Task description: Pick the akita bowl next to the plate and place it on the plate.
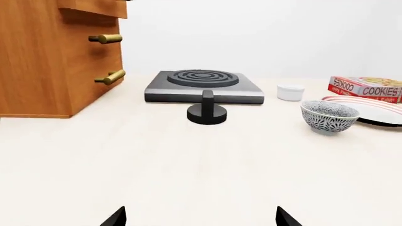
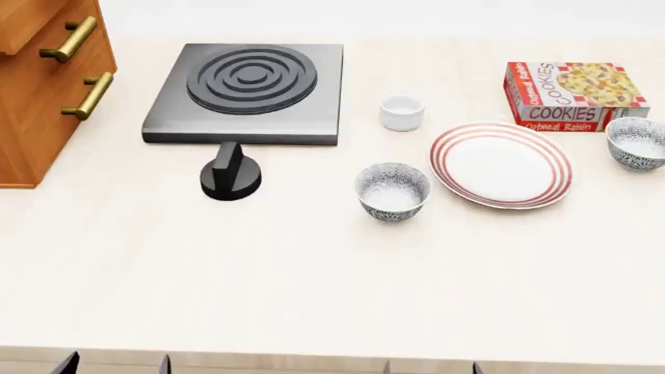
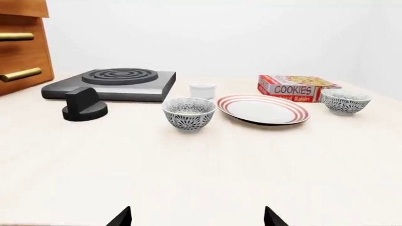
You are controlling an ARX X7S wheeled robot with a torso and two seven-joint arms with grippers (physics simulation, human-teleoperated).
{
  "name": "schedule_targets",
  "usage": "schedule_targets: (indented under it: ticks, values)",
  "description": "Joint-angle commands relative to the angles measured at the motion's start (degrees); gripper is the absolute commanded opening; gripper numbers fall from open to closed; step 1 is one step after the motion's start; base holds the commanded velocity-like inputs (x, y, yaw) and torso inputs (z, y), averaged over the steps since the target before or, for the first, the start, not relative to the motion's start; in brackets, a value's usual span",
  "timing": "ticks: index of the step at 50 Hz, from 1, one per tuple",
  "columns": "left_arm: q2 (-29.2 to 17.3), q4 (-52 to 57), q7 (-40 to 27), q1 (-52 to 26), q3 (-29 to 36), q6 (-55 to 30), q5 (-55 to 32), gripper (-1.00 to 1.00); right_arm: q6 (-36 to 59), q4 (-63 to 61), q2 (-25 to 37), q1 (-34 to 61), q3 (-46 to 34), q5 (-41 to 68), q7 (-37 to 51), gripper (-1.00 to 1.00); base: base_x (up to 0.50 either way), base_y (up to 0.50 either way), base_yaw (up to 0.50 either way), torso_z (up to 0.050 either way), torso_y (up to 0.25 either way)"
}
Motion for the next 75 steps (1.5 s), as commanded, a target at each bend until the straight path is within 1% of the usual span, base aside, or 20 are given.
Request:
schedule_targets:
  ticks: [1, 2, 5, 7, 8, 10, 15, 21, 23, 28, 29, 30, 31, 33, 36, 43, 49, 52, 58, 75]
  values:
    - [-1.9, 4.8, 2.5, 0.3, -0.5, -8.0, -8.4, 1.00, 4.0, -3.7, 1.2, -0.3, -0.9, 2.9, -0.4, 1.00, 0.00, 0.00, 0.00, 0.000, 0.000]
    - [-2.3, 5.1, 3.2, -0.1, -1.7, -9.5, -10.8, 1.00, 5.7, -7.9, 1.5, -0.7, -0.6, 4.4, -0.8, 1.00, 0.00, 0.00, 0.00, 0.000, 0.000]
    - [-3.4, 6.1, 2.8, -1.4, -4.0, -13.0, -14.2, 1.00, 10.9, -14.1, 2.1, -0.4, -0.2, 7.8, -1.5, 1.00, 0.00, 0.00, 0.00, 0.000, 0.000]
    - [-4.0, 6.6, 2.3, -2.0, -4.9, -14.3, -15.2, 1.00, 13.3, -16.2, 2.6, -0.1, -0.6, 7.7, -0.9, 1.00, 0.00, 0.00, 0.00, 0.000, 0.000]
    - [-4.6, 7.5, 1.5, -2.8, -6.6, -17.0, -17.3, 1.00, 15.8, -18.9, 2.9, 0.3, -0.8, 8.3, -0.8, 1.00, 0.00, 0.00, 0.00, 0.000, 0.000]
    - [-5.5, 7.0, 0.7, -3.4, -7.0, -16.8, -16.2, 1.00, 17.4, -21.2, 3.3, 0.8, -0.6, 9.5, -1.0, 1.00, 0.00, 0.00, 0.00, 0.000, 0.000]
    - [-7.2, 5.1, 0.5, -4.6, -9.1, -16.7, -16.7, 1.00, 24.6, -27.6, 4.5, 3.4, -0.4, 11.9, -0.3, 1.00, 0.00, 0.00, 0.00, 0.000, 0.000]
    - [-7.8, 0.6, 1.5, -5.4, -10.7, -15.0, -17.4, 1.00, 32.8, -35.2, 5.8, 6.7, 0.1, 14.6, 0.9, 1.00, 0.00, 0.00, 0.00, 0.000, 0.000]
    - [-7.8, 0.3, 1.7, -5.7, -11.6, -16.0, -19.2, 1.00, 33.5, -36.0, 6.0, 7.2, 0.3, 15.2, 0.9, 1.00, 0.00, 0.00, 0.00, 0.000, 0.000]
    - [-8.6, -2.8, 2.4, -6.5, -12.9, -15.1, -19.8, 1.00, 36.0, -38.6, 6.1, 9.7, 2.9, 18.8, 0.9, 1.00, 0.00, 0.00, 0.00, 0.000, 0.000]
    - [-8.6, -2.9, 2.8, -6.6, -13.4, -16.1, -21.3, 1.00, 36.7, -39.0, 6.1, 10.3, 3.2, 19.2, 1.3, 1.00, 0.00, 0.00, 0.00, 0.000, 0.000]
    - [-8.9, -3.5, 3.9, -6.8, -13.6, -15.5, -21.7, 1.00, 36.9, -39.1, 6.2, 11.1, 3.6, 19.3, 1.4, 1.00, 0.00, 0.00, 0.00, 0.000, 0.000]
    - [-8.8, -3.9, 3.5, -6.8, -13.3, -14.4, -20.5, 1.00, 36.7, -39.0, 6.1, 11.4, 3.9, 19.5, 1.5, 1.00, 0.00, 0.00, 0.00, 0.000, 0.000]
    - [-8.6, -4.5, 4.3, -7.0, -13.8, -14.0, -21.6, 1.00, 36.2, -38.3, 6.3, 11.9, 4.1, 19.3, 1.4, 1.00, 0.00, 0.00, 0.00, 0.000, 0.000]
    - [-8.0, -4.0, 3.6, -7.2, -15.3, -14.2, -23.5, 1.00, 36.8, -39.5, 6.7, 12.3, 4.9, 20.2, 1.6, 1.00, 0.00, 0.00, 0.00, 0.000, 0.000]
    - [-7.8, -4.1, 4.1, -7.0, -15.4, -14.2, -24.5, 1.00, 35.8, -38.1, 7.2, 11.5, 4.2, 20.0, 1.0, 1.00, 0.00, -0.07, 0.00, 0.000, 0.000]
    - [-8.1, -3.1, 3.6, -7.0, -15.5, -15.5, -25.5, 1.00, 35.8, -38.1, 7.4, 11.5, 4.1, 20.3, 1.1, 1.00, 0.00, -0.50, 0.00, 0.000, 0.000]
    - [-8.1, -5.2, 4.3, -7.6, -15.1, -14.6, -25.0, 1.00, 35.7, -37.9, 7.5, 11.5, 4.0, 20.3, 1.2, 1.00, 0.00, -0.50, 0.00, 0.000, 0.000]
    - [-8.1, -6.0, 4.4, -7.8, -15.0, -13.9, -24.8, 1.00, 36.0, -38.1, 7.8, 11.5, 3.8, 20.5, 1.5, 1.00, 0.00, -0.50, 0.00, 0.000, 0.000]
    - [-8.5, -4.0, 3.5, -6.8, -14.7, -14.4, -25.3, 1.00, 35.7, -37.9, 8.5, 11.4, 3.4, 20.5, 2.3, 1.00, 0.00, -0.50, 0.00, 0.000, 0.000]
